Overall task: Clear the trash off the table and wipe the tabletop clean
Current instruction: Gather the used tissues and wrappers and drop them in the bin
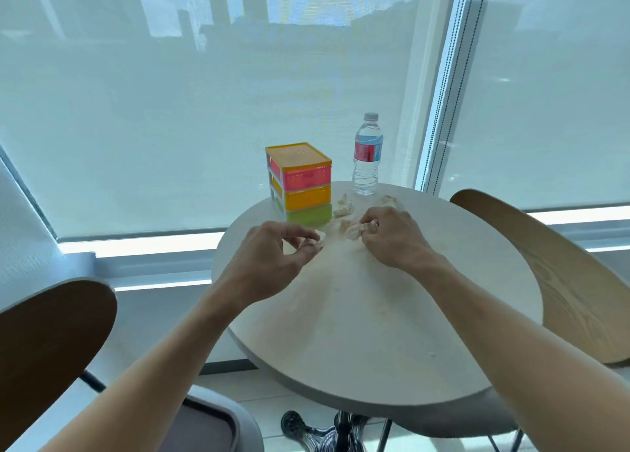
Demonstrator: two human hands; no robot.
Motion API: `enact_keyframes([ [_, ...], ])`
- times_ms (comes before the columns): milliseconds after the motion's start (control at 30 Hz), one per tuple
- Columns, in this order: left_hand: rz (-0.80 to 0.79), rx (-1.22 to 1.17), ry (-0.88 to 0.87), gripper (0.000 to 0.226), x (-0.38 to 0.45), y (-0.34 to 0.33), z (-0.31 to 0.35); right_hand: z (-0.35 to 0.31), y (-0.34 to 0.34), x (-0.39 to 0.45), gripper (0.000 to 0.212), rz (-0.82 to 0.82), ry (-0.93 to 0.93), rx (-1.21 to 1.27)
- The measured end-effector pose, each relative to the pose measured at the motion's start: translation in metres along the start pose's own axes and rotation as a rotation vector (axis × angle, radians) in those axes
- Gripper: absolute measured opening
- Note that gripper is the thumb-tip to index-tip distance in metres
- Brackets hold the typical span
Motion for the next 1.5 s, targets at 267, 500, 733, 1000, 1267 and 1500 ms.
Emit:
enact_keyframes([
  [267,0.004,-0.08,0.005,0.018,-0.025,-0.015,0.027,0.007,0.067,-0.035,0.017,0.187,0.036,0.282],
  [500,-0.002,-0.144,-0.029,0.015,-0.045,-0.044,0.074,0.037,0.123,-0.092,0.011,0.239,0.046,0.368],
  [733,-0.005,-0.207,-0.081,0.012,-0.074,-0.079,0.127,0.098,0.151,-0.157,0.007,0.259,-0.033,0.432],
  [1000,-0.052,-0.279,-0.149,0.01,-0.124,-0.128,0.188,0.183,0.147,-0.237,0.01,0.149,-0.192,0.446],
  [1267,-0.17,-0.277,-0.1,0.011,-0.167,-0.191,0.206,0.269,0.081,-0.314,0.006,-0.044,-0.448,0.442],
  [1500,-0.305,-0.303,-0.015,0.011,-0.2,-0.239,0.202,0.289,0.051,-0.333,0.045,-0.193,-0.57,0.517],
])
Point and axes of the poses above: each hand's wrist, its own x-axis towards the middle knuckle, its own y-axis out of the back of the hand, z = x × y, the point moved 4 cm from there along x, towards the middle knuckle, and after that the axes turned 4 degrees about x, right-handed, at the moved point
